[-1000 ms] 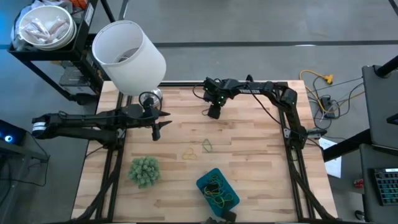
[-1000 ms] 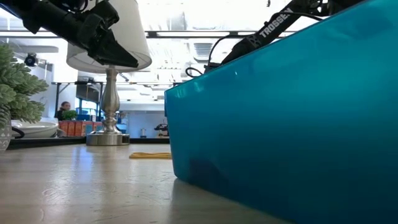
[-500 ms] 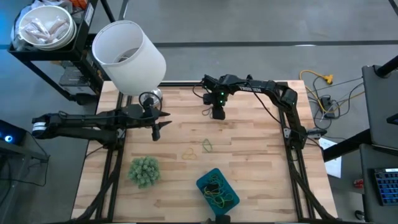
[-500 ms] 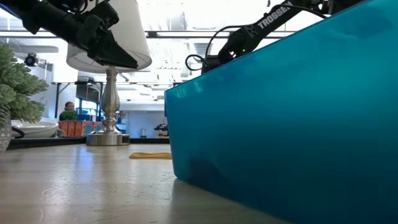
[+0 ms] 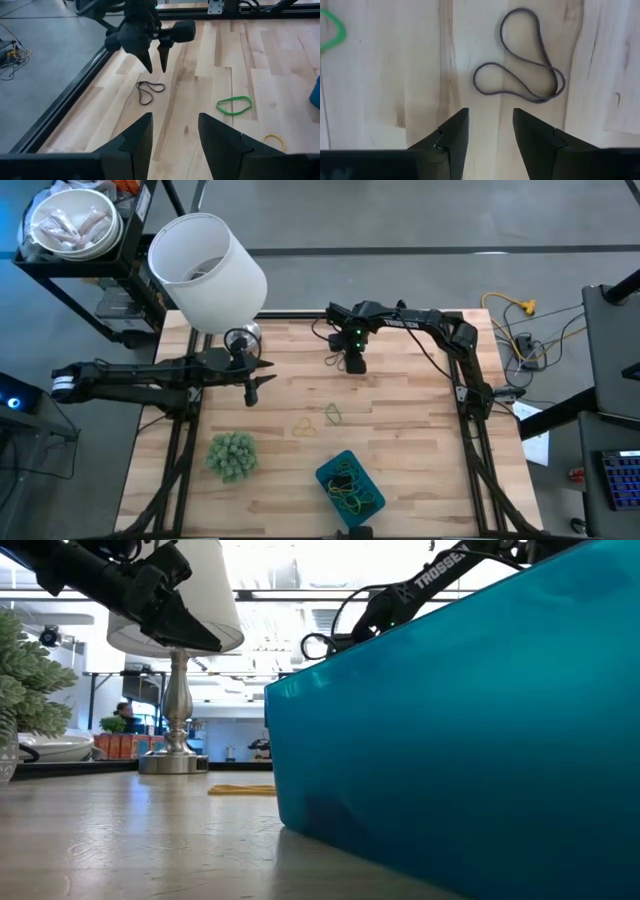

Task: Pick and place rubber bands into bin
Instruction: Put the purple rubber band into the blue bin

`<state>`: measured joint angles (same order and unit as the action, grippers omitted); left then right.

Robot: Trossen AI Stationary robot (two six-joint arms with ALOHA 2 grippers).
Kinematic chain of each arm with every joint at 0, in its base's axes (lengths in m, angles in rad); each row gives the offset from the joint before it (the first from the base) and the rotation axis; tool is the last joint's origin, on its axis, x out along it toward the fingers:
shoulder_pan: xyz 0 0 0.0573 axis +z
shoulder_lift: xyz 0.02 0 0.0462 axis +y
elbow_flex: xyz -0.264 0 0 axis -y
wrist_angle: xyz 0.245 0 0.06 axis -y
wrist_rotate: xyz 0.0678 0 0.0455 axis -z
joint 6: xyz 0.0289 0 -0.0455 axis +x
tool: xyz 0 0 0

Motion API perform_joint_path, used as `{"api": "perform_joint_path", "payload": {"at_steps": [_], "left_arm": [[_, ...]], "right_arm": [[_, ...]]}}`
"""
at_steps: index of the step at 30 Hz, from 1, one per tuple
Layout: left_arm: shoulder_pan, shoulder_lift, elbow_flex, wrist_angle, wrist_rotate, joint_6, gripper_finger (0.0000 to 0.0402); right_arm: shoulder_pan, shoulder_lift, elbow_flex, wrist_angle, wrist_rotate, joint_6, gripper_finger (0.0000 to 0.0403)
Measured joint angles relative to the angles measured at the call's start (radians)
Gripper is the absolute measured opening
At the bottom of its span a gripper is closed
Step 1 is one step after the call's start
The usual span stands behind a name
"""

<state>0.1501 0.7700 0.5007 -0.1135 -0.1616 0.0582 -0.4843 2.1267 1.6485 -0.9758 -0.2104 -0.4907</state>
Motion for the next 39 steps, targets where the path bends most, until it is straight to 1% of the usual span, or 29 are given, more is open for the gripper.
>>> {"api": "perform_joint_path", "payload": {"at_steps": [6,17,23,30,36,39], "left_arm": [[0.0,0.0,0.0,0.001,0.0,0.0,0.0143],[0.0,0.0,-0.001,0.0,0.0,0.0,0.0143],[0.0,0.0,-0.001,0.0,0.0,0.0,0.0143],[-0.001,0.0,-0.003,0.0,0.0,0.0,0.0143],[-0.001,0.0,-0.013,0.0,0.0,0.0,0.0143],[-0.001,0.0,-0.013,0.0,0.0,0.001,0.0143]], "right_arm": [[0.0,0.029,-0.002,-0.015,0.004,-0.03,0.0145],[0.036,0.028,0.012,-0.048,0.007,-0.03,0.014],[0.064,0.022,0.045,-0.099,-0.025,-0.015,0.0136],[0.13,0.026,0.01,-0.098,-0.037,-0.076,0.0136],[0.138,0.033,-0.027,-0.073,-0.052,-0.09,0.0136],[0.124,0.035,-0.046,-0.057,-0.054,-0.096,0.0136]]}}
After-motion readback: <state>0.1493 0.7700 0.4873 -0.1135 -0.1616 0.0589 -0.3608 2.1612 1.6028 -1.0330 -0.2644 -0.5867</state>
